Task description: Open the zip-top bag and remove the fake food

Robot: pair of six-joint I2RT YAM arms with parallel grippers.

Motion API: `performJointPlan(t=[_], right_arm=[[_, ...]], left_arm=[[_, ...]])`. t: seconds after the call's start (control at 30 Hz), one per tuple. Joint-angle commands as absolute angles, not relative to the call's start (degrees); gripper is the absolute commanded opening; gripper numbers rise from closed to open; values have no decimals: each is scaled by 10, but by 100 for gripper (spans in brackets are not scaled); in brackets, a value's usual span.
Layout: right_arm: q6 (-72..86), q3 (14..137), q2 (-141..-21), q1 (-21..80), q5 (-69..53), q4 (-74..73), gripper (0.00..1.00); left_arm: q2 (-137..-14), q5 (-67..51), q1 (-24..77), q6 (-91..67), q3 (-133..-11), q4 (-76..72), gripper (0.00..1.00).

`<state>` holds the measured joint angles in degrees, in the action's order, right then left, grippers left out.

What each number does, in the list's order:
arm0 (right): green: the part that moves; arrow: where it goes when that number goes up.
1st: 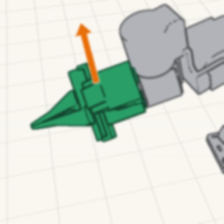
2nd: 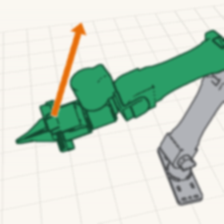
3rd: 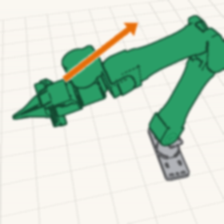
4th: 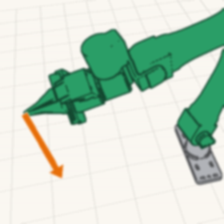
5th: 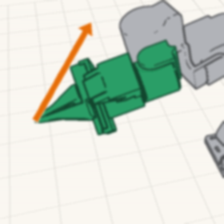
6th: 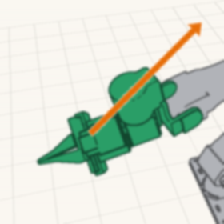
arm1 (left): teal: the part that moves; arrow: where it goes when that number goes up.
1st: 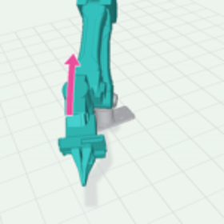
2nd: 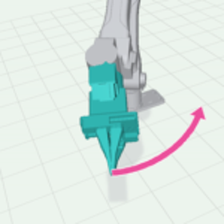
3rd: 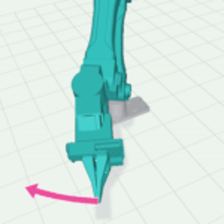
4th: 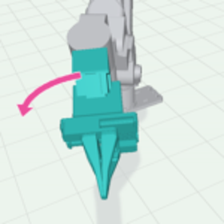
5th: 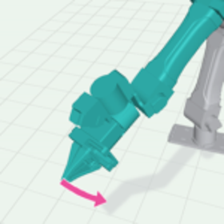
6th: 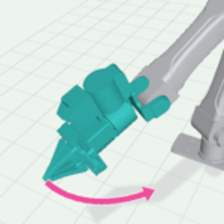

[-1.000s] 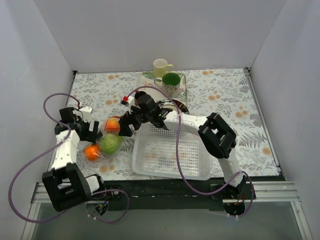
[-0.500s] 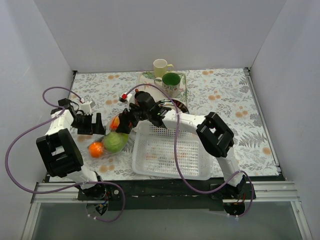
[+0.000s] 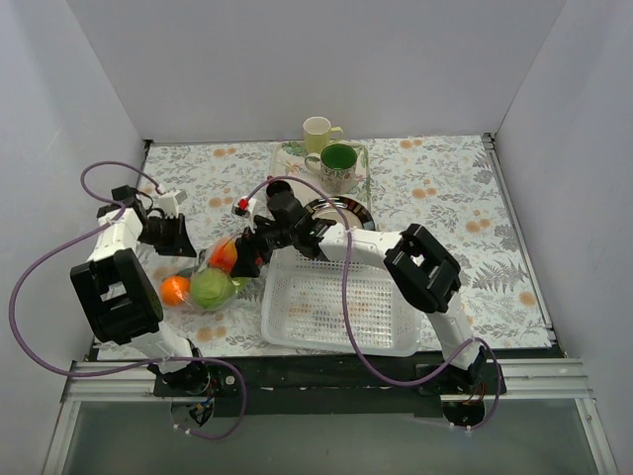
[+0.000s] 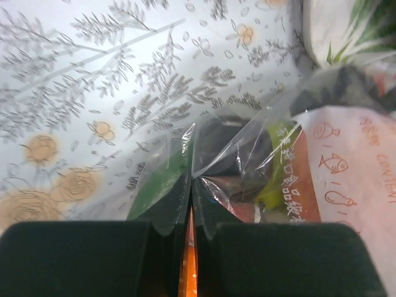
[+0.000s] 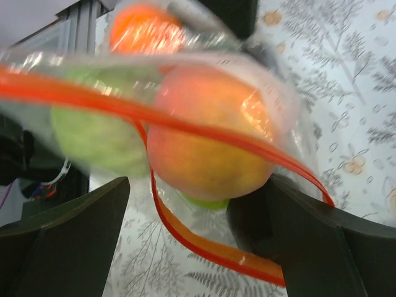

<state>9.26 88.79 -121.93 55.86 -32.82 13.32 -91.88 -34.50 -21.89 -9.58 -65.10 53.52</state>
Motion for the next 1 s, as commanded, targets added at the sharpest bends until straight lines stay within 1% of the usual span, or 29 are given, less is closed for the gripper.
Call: performJointPlan(t=[0.0,0.17,0.3,0.4,0.57,0.67,0.8,0.9,0.93,0.97], right_arm=[[72,827,-1140,564,-374,154,98],[100,780,-1107,556,-378,195,98],[150,789,-1128,544,-374,237,98],[198,816,-1164,527,-374,262,98],[208,903,-1215,526,-412,225,98],[179,916,-1219,537,-454,190,98],[98,904,-1191,555,-450,110,98],[30,883,-1151,566,-401,51,98],[18,875,-1138,569,-356,41,98],[1,864,-1110,570,-336,31,98]], left_arm=[[-923,-324,-216,-100,-707,487,0],[-933,-319,-217,-112,-742,468,0],[-927,-346,-215,-115,-747,492,0],[-902,-350,-215,-106,-729,502,0],[-880,-339,-215,-96,-710,504,0],[-880,-337,-215,-95,-704,507,0],[-878,-319,-216,-104,-690,494,0],[-888,-301,-215,-120,-692,483,0],[-896,-296,-216,-124,-693,483,0],[-897,-291,-215,-129,-696,481,0]])
